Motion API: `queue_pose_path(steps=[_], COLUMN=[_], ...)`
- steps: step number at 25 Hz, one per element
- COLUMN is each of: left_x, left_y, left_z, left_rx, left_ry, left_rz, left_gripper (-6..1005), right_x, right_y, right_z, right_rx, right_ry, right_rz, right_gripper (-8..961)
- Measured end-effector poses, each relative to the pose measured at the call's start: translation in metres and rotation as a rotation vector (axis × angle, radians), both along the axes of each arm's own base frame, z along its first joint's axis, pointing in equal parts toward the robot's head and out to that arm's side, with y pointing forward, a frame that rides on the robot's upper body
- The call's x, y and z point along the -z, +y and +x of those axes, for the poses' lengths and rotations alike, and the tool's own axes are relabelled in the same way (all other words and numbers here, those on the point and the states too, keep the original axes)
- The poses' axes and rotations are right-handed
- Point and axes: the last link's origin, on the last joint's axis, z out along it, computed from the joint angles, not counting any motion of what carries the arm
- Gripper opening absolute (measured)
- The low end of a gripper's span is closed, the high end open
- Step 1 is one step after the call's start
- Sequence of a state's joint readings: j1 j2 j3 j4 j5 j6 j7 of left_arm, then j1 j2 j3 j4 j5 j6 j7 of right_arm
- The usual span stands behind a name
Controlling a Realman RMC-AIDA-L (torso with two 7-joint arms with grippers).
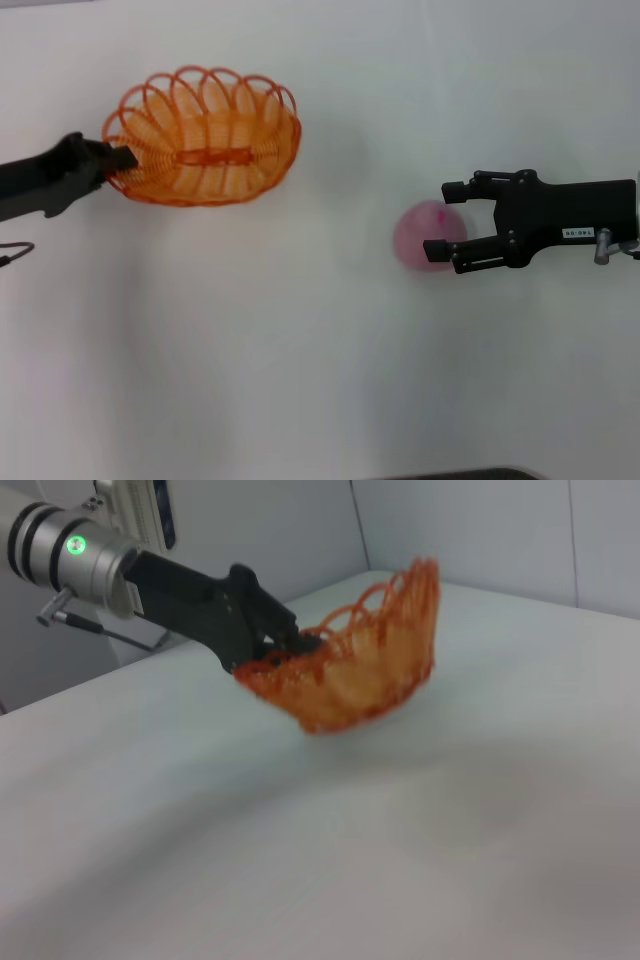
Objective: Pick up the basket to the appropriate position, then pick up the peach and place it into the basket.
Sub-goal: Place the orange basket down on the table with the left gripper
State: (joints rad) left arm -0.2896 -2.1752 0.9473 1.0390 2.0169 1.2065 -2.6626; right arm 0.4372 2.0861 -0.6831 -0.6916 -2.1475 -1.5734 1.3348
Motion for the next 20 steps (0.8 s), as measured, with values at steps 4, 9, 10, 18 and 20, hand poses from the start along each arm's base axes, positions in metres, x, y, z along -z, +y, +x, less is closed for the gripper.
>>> queue_pose_path(steps=[4, 9, 10, 18, 20], left_x=[0.007, 0.008, 0.008, 0.011, 0.013], left_y=[0.004, 0.012, 0.013, 0.014, 0.013], left_z=[0.004, 0.012, 0.014, 0.016, 0.019], left_rx=[0.003, 0.005, 0.002, -0.044, -0.044], left_ry=[0.077, 0.203, 0.213, 0.228, 0.237], left_rz=[-0.016, 0.021, 0.024, 0.06, 0.078], left_gripper=[72, 72, 72, 72, 72], right_x=[0.0, -0.001, -0.001, -0.001, -0.001], right_y=[0.002, 0.002, 0.002, 0.002, 0.002], right_z=[-0.001, -0.001, -0.001, -0.001, -0.001], right_rx=[-0.002, -0.004, -0.004, 0.0, 0.001], right_ry=[-0.002, -0.004, -0.004, 0.001, 0.004], right_rz=[0.002, 0.005, 0.005, 0.011, 0.011], right_gripper=[946, 946, 946, 945, 945])
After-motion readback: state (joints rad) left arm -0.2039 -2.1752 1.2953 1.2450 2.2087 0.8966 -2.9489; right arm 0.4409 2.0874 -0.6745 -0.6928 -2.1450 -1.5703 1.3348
